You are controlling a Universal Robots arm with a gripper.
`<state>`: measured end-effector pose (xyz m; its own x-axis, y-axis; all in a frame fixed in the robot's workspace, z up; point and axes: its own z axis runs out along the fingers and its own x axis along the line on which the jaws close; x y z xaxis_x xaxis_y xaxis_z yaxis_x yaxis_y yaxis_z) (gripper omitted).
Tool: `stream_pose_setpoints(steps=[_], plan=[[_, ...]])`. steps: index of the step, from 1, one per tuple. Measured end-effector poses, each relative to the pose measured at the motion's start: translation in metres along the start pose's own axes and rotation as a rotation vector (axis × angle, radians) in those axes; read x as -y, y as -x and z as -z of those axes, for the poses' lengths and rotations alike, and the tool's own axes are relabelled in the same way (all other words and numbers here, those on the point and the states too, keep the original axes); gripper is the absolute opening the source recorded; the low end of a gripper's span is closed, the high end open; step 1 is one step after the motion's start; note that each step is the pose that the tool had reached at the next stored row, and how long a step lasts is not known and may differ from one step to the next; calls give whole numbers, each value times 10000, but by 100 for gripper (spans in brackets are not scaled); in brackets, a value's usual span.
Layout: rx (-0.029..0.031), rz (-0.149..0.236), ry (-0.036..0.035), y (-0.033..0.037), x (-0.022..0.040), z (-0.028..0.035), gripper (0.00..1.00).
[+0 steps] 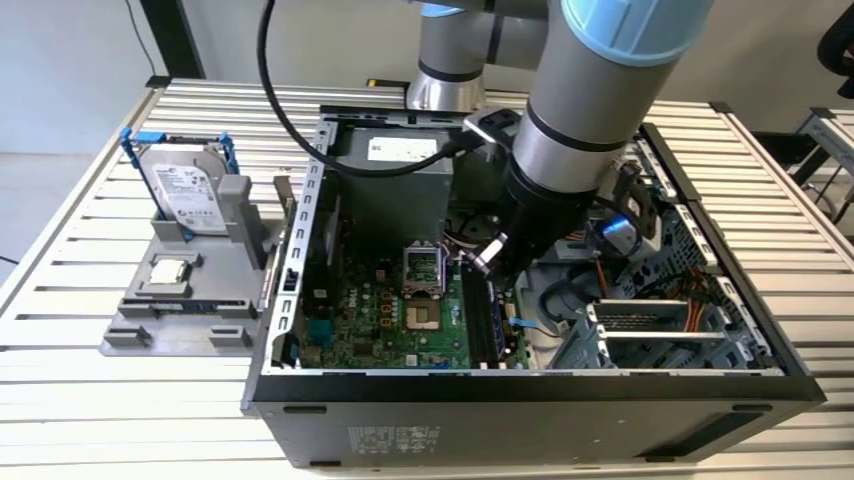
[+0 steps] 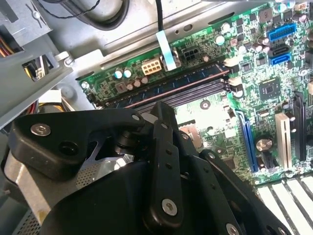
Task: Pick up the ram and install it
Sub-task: 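Press down the ram until it locks into place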
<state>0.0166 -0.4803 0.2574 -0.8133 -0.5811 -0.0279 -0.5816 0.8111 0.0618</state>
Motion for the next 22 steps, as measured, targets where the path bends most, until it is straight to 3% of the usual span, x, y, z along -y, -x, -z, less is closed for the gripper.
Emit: stream_pose_setpoints(steps=[5,9,22], plan=[[-10,309,4,17,8,-1,0],[33,732,-6,18,7,-1,0],[295,1931,-154,9,2,-4,0]])
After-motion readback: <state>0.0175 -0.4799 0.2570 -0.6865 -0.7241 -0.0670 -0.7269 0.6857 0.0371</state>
